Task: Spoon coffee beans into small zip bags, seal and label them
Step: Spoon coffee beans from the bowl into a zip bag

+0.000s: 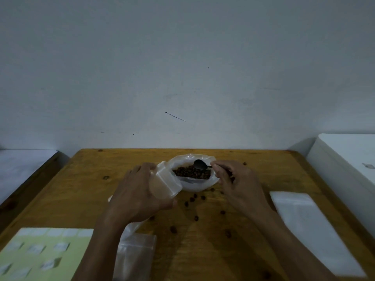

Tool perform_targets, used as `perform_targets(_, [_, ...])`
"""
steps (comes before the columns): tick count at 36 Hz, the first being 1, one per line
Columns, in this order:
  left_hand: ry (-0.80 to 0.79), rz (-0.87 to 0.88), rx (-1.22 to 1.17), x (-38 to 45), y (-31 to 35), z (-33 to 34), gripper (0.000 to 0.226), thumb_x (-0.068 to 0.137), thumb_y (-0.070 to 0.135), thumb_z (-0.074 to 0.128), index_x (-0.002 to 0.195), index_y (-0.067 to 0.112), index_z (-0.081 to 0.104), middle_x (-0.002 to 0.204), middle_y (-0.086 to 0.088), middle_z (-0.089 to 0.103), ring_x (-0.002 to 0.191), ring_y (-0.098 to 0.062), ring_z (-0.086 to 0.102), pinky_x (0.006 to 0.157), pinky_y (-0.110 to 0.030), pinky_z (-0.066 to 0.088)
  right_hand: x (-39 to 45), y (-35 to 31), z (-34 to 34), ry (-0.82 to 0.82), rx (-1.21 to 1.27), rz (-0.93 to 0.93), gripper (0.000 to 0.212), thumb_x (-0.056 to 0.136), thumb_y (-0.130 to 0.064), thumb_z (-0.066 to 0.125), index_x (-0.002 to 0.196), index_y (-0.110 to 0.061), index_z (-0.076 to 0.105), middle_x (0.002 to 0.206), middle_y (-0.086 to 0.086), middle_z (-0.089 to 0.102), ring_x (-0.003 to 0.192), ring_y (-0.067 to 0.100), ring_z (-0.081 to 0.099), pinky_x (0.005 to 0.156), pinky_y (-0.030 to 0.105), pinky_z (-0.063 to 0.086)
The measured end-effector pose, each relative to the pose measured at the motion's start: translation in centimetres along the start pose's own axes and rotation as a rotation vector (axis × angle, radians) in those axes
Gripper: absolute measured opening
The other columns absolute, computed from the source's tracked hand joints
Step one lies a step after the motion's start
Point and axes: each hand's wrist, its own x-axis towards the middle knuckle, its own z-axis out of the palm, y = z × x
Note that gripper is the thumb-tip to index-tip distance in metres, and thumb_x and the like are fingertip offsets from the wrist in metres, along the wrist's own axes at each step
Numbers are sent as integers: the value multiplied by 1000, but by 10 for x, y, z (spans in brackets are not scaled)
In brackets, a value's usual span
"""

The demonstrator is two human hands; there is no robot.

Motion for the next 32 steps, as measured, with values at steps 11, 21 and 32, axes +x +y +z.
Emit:
perform_targets(11, [19,0,-29,-2,-2,4,106,55,61,86,141,28,34,116,12,42,108,-15,46,88,-35,50,-23,-2,14,144,117,298,19,100,-22,56,108,-20,74,74,-12,69,66,0,64,61,9,47])
perform_targets(21, [22,15,-33,-4,-4,4,105,54,62,86,140,30,35,116,14,40,108,-16,47,89,-37,51,-16,-3,27,271,739,821,15,100,-13,57,99,-13,72,71,6,73,63,16,67,59,29,54])
perform_targets(32, [39,40,-55,-4,4,9,101,58,57,86,140,29,35,115,15,36,109,-15,44,90,-38,50,-9,-10,0,292,873,745,16,101,-13,55,104,-5,69,70,7,69,61,17,62,52,26,49])
